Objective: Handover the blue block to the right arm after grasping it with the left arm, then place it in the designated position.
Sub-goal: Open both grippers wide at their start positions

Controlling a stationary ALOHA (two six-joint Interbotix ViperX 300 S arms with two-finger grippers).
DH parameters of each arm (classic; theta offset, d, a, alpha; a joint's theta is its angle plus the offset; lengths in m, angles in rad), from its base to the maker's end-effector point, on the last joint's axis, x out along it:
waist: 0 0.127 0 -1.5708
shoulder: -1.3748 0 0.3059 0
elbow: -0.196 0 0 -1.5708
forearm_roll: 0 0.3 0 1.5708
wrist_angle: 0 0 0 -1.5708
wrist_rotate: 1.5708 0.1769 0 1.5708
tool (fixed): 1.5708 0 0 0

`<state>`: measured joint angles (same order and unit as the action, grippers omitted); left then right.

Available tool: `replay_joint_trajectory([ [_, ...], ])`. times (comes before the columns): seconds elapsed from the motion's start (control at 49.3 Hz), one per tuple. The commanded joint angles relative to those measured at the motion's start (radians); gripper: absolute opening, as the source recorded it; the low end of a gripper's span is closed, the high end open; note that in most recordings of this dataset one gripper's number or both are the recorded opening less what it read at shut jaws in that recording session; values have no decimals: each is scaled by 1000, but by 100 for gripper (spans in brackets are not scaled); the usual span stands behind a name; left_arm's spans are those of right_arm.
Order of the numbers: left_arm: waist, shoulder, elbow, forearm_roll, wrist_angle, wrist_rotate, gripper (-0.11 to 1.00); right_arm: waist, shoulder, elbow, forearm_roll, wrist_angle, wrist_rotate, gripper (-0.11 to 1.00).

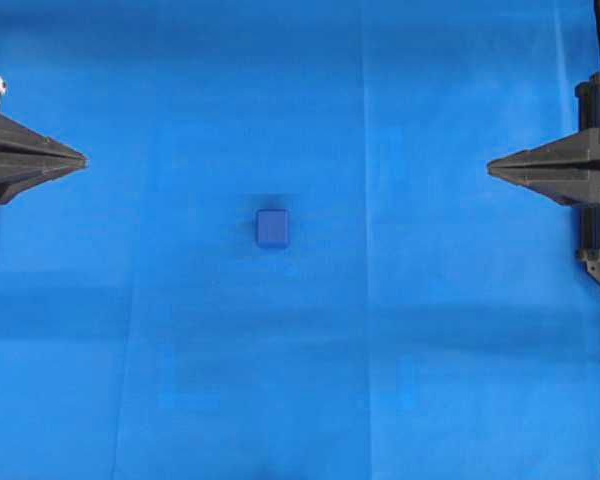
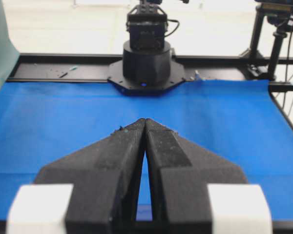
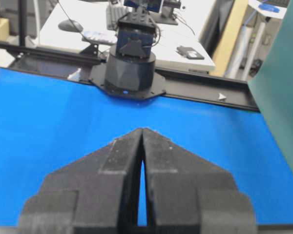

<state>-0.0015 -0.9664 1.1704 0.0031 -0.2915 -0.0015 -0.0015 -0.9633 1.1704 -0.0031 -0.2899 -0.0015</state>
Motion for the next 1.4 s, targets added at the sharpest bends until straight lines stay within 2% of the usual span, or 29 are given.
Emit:
replay_joint_trajectory([
  [0.0,6,5,-12,0,5,-2,0,2,5,-21,5,-8,6,1],
  [0.101,8,6,-14,-2,6,-3,0,2,11,-29,5,18,5,-2],
  [0.669,2,0,-18,-2,-9,-5,1,2,12,-32,2,49,5,-2],
  [0.709,2,2,-18,-2,-6,-5,3,2,12,-34,5,54,6,-2],
  [0.75,2,2,-17,-2,-5,-5,10,2,12,-32,5,57,9,-1],
  [0.811,-3,3,-17,-2,-3,-5,25,0,12,-34,8,57,17,6],
  [0.872,-8,3,-17,0,-5,-6,44,-6,12,-34,12,52,32,19],
  [0.973,-18,0,-17,0,-9,-5,74,-17,12,-35,18,54,52,48],
  [1.054,-20,-6,-18,-2,-8,-5,90,-26,15,-35,18,57,52,73],
  [1.115,-18,-12,-18,-2,-8,-3,93,-35,17,-35,18,57,54,88],
  [1.176,-18,-18,-18,-2,-8,-3,93,-40,17,-34,18,57,54,96],
  [1.378,-20,-8,-18,-2,-5,-3,93,-40,17,-35,18,58,54,98],
])
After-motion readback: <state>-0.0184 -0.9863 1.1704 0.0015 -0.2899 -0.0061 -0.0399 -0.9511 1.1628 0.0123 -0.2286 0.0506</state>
